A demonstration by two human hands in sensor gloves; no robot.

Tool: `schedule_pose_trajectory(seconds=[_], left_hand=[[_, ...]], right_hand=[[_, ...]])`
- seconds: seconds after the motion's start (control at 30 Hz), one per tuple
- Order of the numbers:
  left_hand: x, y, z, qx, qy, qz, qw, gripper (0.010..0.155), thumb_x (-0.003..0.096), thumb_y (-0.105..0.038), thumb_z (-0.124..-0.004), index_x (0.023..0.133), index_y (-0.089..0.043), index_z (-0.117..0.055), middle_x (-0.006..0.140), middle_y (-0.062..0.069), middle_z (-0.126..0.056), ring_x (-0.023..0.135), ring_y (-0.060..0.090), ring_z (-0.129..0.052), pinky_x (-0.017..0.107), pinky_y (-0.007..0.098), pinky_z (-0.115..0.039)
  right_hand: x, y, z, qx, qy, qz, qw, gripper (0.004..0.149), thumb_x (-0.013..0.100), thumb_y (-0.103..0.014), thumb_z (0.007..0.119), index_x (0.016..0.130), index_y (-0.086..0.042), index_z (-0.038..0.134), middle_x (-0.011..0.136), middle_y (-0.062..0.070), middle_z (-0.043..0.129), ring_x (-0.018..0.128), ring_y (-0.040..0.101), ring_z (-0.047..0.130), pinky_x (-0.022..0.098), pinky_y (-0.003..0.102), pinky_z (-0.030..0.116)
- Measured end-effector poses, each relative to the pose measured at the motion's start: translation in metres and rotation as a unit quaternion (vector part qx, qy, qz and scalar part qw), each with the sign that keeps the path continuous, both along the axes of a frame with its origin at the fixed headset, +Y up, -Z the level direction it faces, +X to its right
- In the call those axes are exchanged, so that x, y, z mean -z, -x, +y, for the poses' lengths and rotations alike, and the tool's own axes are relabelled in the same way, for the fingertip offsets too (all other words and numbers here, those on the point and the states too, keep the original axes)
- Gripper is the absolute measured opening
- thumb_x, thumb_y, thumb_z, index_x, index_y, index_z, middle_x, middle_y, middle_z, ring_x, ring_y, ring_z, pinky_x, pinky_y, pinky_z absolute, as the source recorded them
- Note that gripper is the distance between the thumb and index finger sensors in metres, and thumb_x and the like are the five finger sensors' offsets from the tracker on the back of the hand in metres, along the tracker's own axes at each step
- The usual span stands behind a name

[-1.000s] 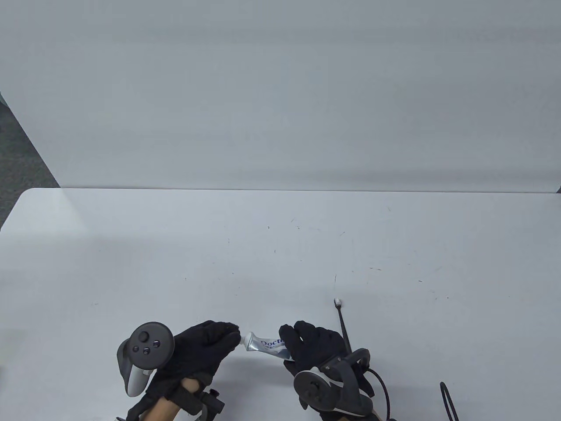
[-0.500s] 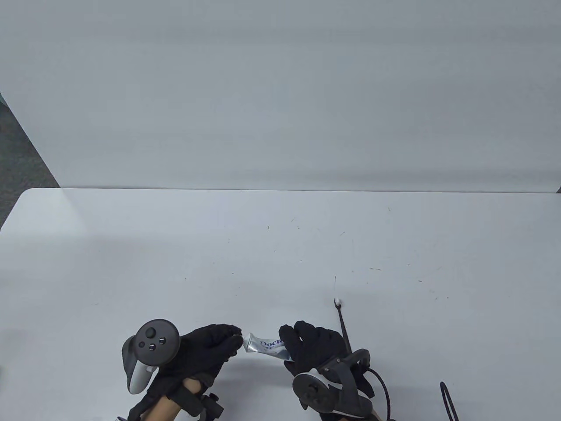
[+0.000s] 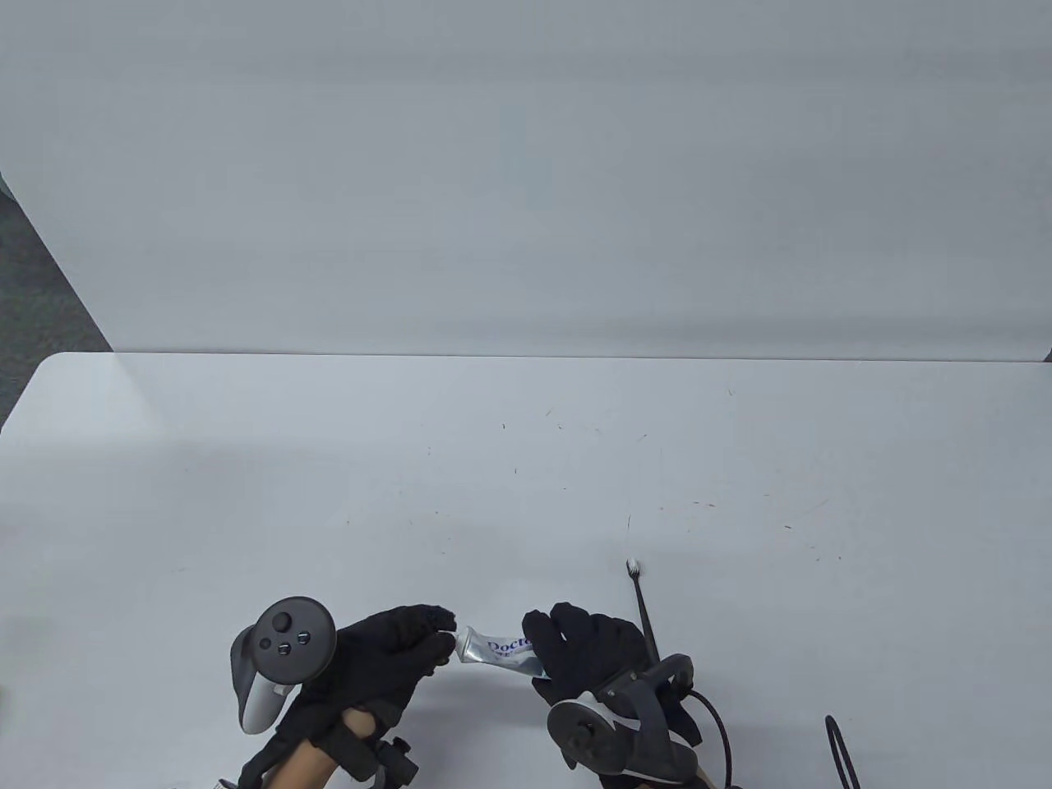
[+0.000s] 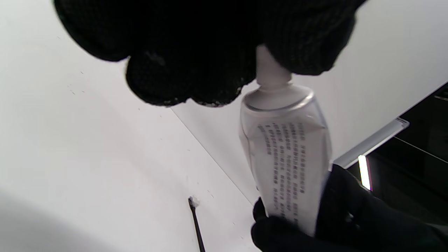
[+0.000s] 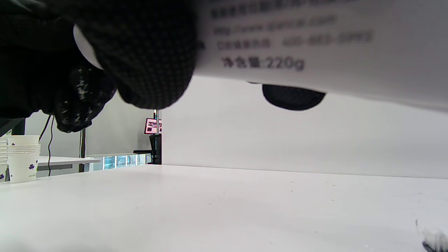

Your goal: Squeeze toothpaste onto toothbrush

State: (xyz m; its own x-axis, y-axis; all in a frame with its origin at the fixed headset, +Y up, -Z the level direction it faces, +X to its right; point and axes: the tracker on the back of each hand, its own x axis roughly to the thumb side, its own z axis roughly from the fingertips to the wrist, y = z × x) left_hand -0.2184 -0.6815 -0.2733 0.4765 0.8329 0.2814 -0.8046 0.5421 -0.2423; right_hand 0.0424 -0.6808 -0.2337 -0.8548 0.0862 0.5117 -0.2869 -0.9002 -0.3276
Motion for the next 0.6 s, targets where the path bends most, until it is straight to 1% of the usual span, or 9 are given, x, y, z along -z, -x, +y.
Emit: schedule_pose_trajectory(seconds=[0.03, 0.1, 0.17, 0.27, 0.4, 0.43, 0.47, 0.5, 0.6], left_hand=[[0.000, 0.000, 0.000, -0.015, -0.002, -0.008, 1.000, 0.056, 0.0421, -0.034, -0.089, 0.095, -0.022, -0.075, 0.085, 0.012, -0.090, 0.069, 0.036, -0.094, 0.054, 0.060, -0.075], [0.000, 0.003, -0.003, -0.015, 0.008, 0.027, 0.999, 0.069, 0.0379, -0.055, -0.087, 0.097, -0.022, -0.072, 0.086, 0.012, -0.088, 0.068, 0.036, -0.094, 0.052, 0.059, -0.076], [0.001, 0.005, -0.008, -0.022, 0.029, 0.041, 0.999, 0.063, 0.0378, -0.061, -0.080, 0.085, -0.021, -0.085, 0.074, 0.013, -0.097, 0.058, 0.036, -0.098, 0.047, 0.058, -0.079], [0.001, 0.002, -0.008, -0.009, 0.031, 0.032, 0.999, 0.048, 0.0403, -0.051, -0.083, 0.074, -0.018, -0.093, 0.061, 0.013, -0.102, 0.047, 0.034, -0.102, 0.042, 0.058, -0.081], [0.000, -0.003, 0.000, -0.005, -0.010, -0.013, 1.000, 0.055, 0.0408, -0.033, -0.089, 0.093, -0.022, -0.078, 0.084, 0.012, -0.090, 0.067, 0.035, -0.095, 0.052, 0.058, -0.077], [-0.001, -0.002, -0.001, -0.008, -0.012, -0.003, 1.000, 0.060, 0.0402, -0.037, -0.090, 0.096, -0.023, -0.074, 0.087, 0.012, -0.089, 0.068, 0.036, -0.094, 0.051, 0.058, -0.076], [0.000, 0.000, -0.003, -0.006, 0.000, 0.015, 1.000, 0.067, 0.0382, -0.051, -0.088, 0.098, -0.024, -0.071, 0.087, 0.012, -0.088, 0.067, 0.036, -0.094, 0.050, 0.057, -0.077], [0.000, 0.000, -0.005, -0.008, 0.010, 0.020, 1.000, 0.070, 0.0372, -0.059, -0.083, 0.096, -0.023, -0.073, 0.086, 0.012, -0.089, 0.066, 0.036, -0.095, 0.049, 0.057, -0.078], [0.001, -0.001, -0.012, -0.015, 0.033, 0.032, 0.999, 0.058, 0.0388, -0.058, -0.079, 0.081, -0.020, -0.088, 0.070, 0.013, -0.098, 0.053, 0.035, -0.100, 0.043, 0.057, -0.080]], right_hand=[[0.001, -0.001, 0.000, 0.003, 0.001, -0.001, 1.000, 0.066, 0.031, -0.031, 0.093, 0.092, -0.016, 0.072, 0.088, 0.017, 0.077, 0.070, 0.047, 0.085, 0.048, 0.063, 0.076], [0.002, -0.002, 0.000, 0.014, 0.008, 0.004, 1.000, 0.067, 0.031, -0.031, 0.093, 0.092, -0.016, 0.071, 0.088, 0.017, 0.077, 0.070, 0.047, 0.085, 0.048, 0.063, 0.076], [0.002, -0.002, 0.000, 0.018, 0.012, 0.006, 1.000, 0.067, 0.031, -0.031, 0.093, 0.092, -0.016, 0.071, 0.088, 0.017, 0.077, 0.070, 0.047, 0.085, 0.048, 0.063, 0.077], [0.001, 0.001, -0.001, 0.004, 0.007, 0.007, 1.000, 0.066, 0.031, -0.031, 0.093, 0.092, -0.016, 0.072, 0.088, 0.017, 0.077, 0.070, 0.047, 0.085, 0.048, 0.063, 0.076], [0.002, -0.002, -0.001, 0.008, 0.011, 0.003, 1.000, 0.066, 0.031, -0.031, 0.093, 0.092, -0.016, 0.071, 0.088, 0.016, 0.077, 0.070, 0.046, 0.085, 0.048, 0.063, 0.077], [0.003, -0.003, 0.000, 0.018, 0.013, 0.004, 1.000, 0.067, 0.031, -0.031, 0.092, 0.092, -0.016, 0.071, 0.088, 0.017, 0.077, 0.070, 0.047, 0.085, 0.047, 0.063, 0.077], [0.003, -0.004, 0.000, 0.021, 0.018, 0.005, 1.000, 0.067, 0.031, -0.031, 0.093, 0.092, -0.016, 0.071, 0.088, 0.017, 0.077, 0.070, 0.047, 0.085, 0.047, 0.063, 0.077], [0.003, -0.004, 0.000, 0.022, 0.017, 0.005, 1.000, 0.067, 0.031, -0.031, 0.092, 0.092, -0.016, 0.071, 0.088, 0.017, 0.077, 0.070, 0.047, 0.085, 0.047, 0.063, 0.077], [0.002, -0.002, 0.000, 0.017, 0.013, 0.007, 1.000, 0.067, 0.031, -0.032, 0.093, 0.092, -0.016, 0.072, 0.088, 0.017, 0.077, 0.070, 0.046, 0.085, 0.047, 0.063, 0.077]])
